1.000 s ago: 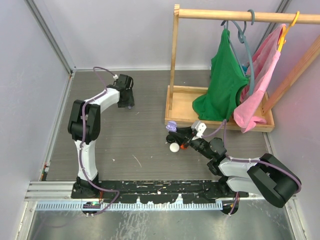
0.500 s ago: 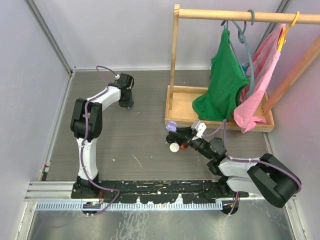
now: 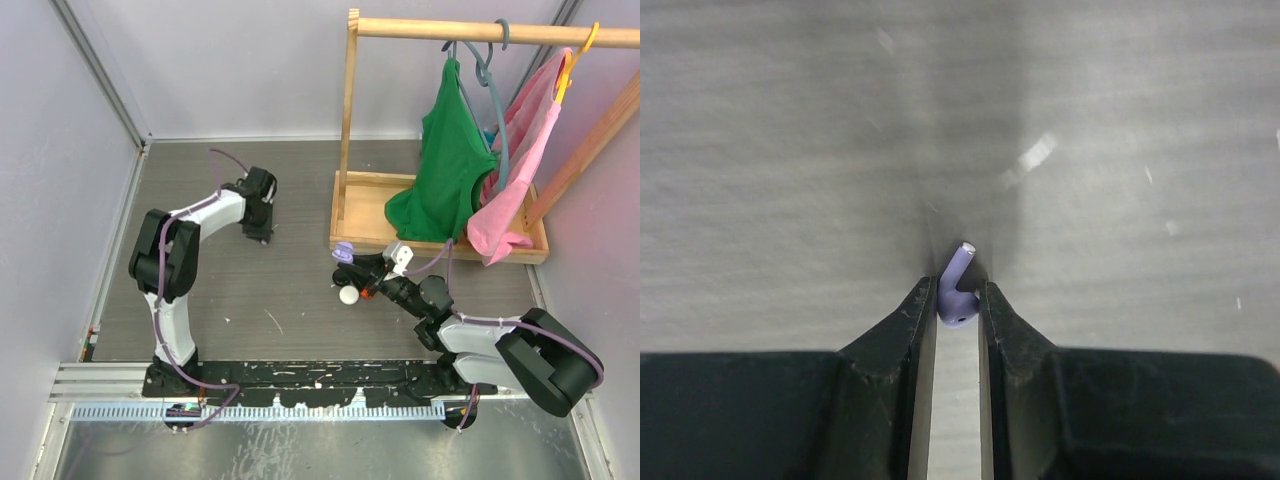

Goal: Insert the wireless bluetooth earbuds into the charging case
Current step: Move the earbud to the center of the board, then pick up the earbud from the center of the board.

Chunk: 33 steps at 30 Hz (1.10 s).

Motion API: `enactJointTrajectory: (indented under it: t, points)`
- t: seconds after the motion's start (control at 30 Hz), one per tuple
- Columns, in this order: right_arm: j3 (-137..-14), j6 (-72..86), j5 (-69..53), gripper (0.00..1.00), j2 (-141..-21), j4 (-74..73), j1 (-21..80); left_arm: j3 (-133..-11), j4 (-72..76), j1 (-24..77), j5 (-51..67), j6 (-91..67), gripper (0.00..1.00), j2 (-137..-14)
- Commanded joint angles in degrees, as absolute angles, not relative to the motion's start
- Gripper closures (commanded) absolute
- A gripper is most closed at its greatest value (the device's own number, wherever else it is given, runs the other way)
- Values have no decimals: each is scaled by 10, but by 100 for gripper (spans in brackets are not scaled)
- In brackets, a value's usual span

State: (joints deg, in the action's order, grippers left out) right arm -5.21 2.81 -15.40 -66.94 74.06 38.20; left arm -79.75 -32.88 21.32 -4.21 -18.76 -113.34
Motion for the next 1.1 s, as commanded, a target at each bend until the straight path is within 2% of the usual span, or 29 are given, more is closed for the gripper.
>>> enactJointTrajectory:
  t: [0.0,0.27,0.4,0.6,0.87,1.07]
  points:
    - [-58,16,-139,94,-655,764,384,-757,-356,266,-22,-164,85,-1068]
    - [-59,12,-136,94,-657,760,384,-678,-362,366,-28,-177,84,-1007]
    - [-59,12,-136,94,-656,758,384,-646,-363,408,-53,-199,81,-975]
    - [-60,15,-140,94,-655,759,384,-622,-364,412,-87,-216,73,-952]
    - [-59,14,-139,94,-655,759,385,-610,-349,413,-86,-229,71,-969]
    - [-59,15,-140,94,-657,761,385,-595,-357,413,-103,-254,60,-944]
